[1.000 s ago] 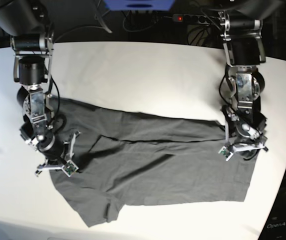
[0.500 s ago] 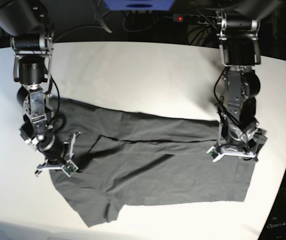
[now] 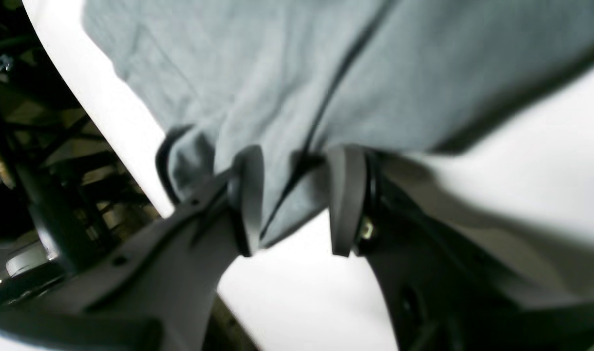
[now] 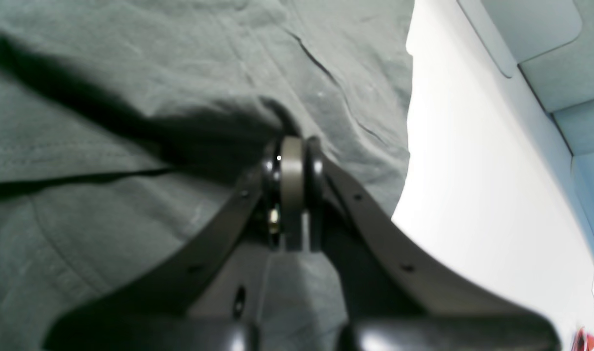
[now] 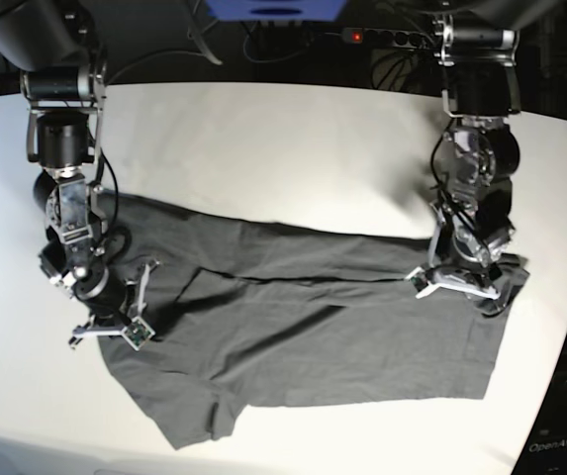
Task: Fold the T-shirt properly
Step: 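Open the left gripper to release the hem and raise it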
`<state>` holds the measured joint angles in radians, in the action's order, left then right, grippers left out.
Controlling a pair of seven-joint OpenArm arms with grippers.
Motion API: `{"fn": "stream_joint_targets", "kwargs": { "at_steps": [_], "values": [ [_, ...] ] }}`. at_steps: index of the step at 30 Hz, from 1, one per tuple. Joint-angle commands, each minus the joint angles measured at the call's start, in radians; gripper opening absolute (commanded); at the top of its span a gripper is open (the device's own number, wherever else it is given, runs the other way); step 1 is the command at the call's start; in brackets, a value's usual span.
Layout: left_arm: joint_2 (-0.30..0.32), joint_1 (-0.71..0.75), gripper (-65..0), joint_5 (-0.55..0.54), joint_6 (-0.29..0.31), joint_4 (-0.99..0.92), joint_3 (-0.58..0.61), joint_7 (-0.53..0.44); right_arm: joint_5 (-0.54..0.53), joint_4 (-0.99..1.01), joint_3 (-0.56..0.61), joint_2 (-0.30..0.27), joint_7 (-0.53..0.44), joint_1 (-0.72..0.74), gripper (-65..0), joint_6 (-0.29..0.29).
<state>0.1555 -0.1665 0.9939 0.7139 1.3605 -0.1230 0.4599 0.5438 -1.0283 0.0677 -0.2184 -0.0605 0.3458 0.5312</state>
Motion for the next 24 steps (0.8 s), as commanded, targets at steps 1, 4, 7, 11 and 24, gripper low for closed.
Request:
{"fn": "stream_joint_targets", "kwargs": {
  "at_steps": [1, 4, 7, 11, 24],
  "values": [
    [0.013, -0.029, -43.6, 0.012, -0.016, 0.021, -0.005, -0.028, -0.011, -0.017, -0.004, -0.008, -0.02, 0.031, -64.7, -0.01],
    [0.013, -0.029, -43.6, 0.039, -0.016, 0.015, -0.01, -0.06, -0.011, -0.017, -0.003, -0.008, -0.02, 0.031, -64.7, -0.01],
    [0.013, -0.031, -43.6, 0.05, -0.016, 0.013, -0.008, -0.066, -0.011, -0.017, -0.003, -0.009, -0.02, 0.031, -64.7, -0.01],
    [0.013, -0.032, -43.6, 0.05, -0.016, 0.012, -0.004, -0.066, -0.011, -0.017, -0.003, -0.009, -0.022, 0.031, -64.7, -0.01],
    [0.011, -0.032, -43.6, 0.119, -0.016, -0.059, -0.01, -0.157, -0.011, -0.017, -0.003, -0.013, -0.022, 0.031, -64.7, -0.01]
  ]
}}
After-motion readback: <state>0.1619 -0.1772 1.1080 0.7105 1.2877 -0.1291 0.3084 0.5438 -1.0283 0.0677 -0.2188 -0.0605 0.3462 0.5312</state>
